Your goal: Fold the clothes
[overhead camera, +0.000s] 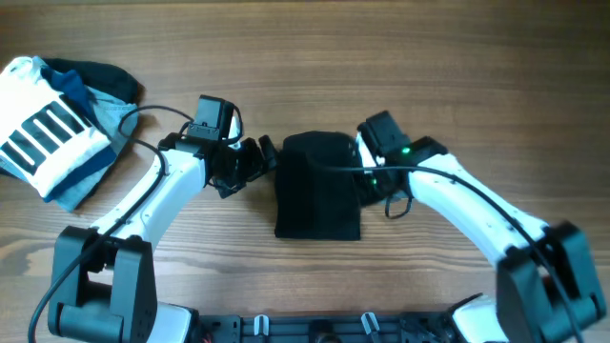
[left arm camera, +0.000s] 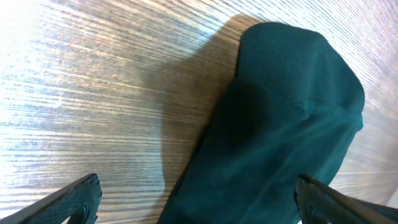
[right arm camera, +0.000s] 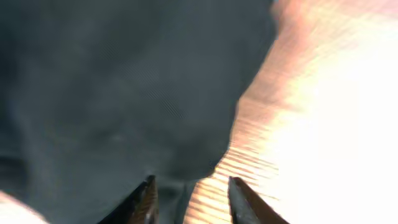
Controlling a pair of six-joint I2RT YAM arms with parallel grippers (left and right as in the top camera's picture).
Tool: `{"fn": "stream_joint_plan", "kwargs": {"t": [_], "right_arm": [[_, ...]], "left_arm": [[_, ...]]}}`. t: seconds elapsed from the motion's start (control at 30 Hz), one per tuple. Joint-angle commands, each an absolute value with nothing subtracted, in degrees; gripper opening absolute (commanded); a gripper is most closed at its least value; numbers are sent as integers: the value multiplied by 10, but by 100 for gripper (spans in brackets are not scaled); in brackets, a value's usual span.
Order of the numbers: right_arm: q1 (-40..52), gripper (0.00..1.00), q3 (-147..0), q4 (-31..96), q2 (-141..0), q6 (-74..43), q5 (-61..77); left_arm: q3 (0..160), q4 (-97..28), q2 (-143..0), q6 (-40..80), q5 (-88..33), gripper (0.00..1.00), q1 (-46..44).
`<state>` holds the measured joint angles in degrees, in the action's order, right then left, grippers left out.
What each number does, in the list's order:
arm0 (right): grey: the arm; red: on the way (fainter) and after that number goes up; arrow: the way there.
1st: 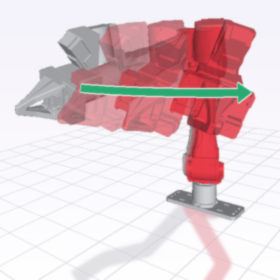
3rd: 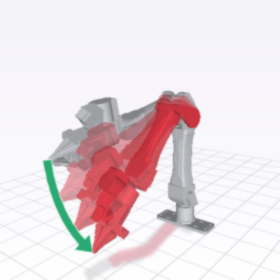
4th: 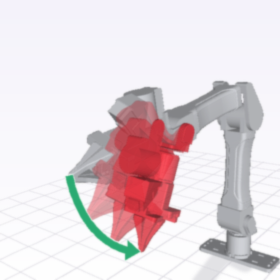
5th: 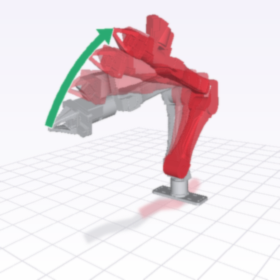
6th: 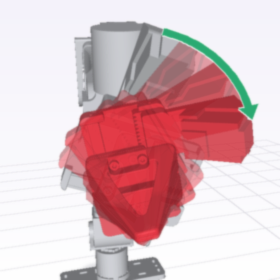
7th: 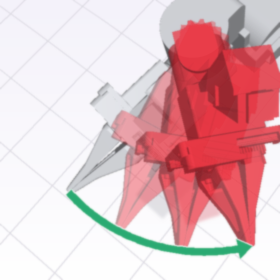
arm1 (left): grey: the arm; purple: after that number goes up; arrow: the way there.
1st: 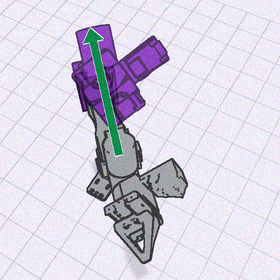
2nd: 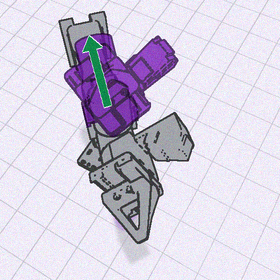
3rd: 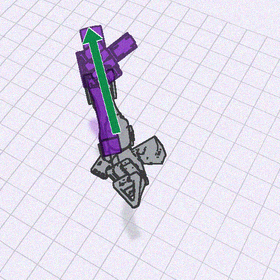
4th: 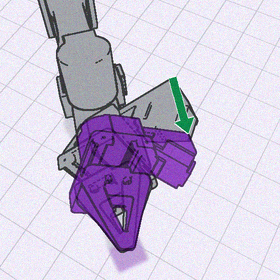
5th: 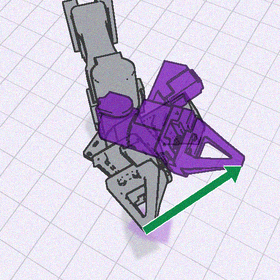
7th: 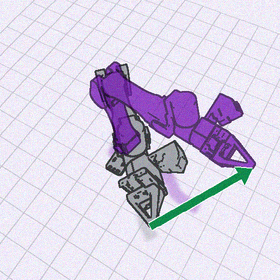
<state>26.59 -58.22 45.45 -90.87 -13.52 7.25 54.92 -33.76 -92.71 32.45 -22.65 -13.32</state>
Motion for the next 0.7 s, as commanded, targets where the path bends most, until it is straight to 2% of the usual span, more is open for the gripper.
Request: {"fn": "stream_joint_plan", "kwargs": {"t": [0.0,0.07,0.27,0.4,0.43,0.47,0.5,0.53,0.57,0.67], "right_arm": [[260,44,-627,468,-838,-142,15],[254,49,-627,470,-809,-150,12],[223,49,-627,489,-807,-161,13],[217,48,-627,500,-807,-165,13],[217,48,-627,501,-807,-165,13],[217,47,-627,502,-807,-165,12],[217,47,-627,502,-807,-165,13],[217,47,-627,503,-807,-165,13],[217,47,-627,503,-807,-165,13],[217,47,-627,503,-807,-166,12]], "left_arm": [[555,-303,-928,233,-281,100,-131],[555,-267,-948,226,-307,100,-131],[555,-171,-1050,227,-369,100,-150],[555,-108,-1133,227,-415,100,-213],[555,-101,-1141,227,-408,91,-222],[555,-91,-1141,227,-395,72,-227],[555,-80,-1141,227,-394,52,-227],[555,-64,-1140,227,-394,21,-223],[556,-59,-1137,227,-394,12,-217],[556,-58,-1115,227,-394,4,-193]]}}
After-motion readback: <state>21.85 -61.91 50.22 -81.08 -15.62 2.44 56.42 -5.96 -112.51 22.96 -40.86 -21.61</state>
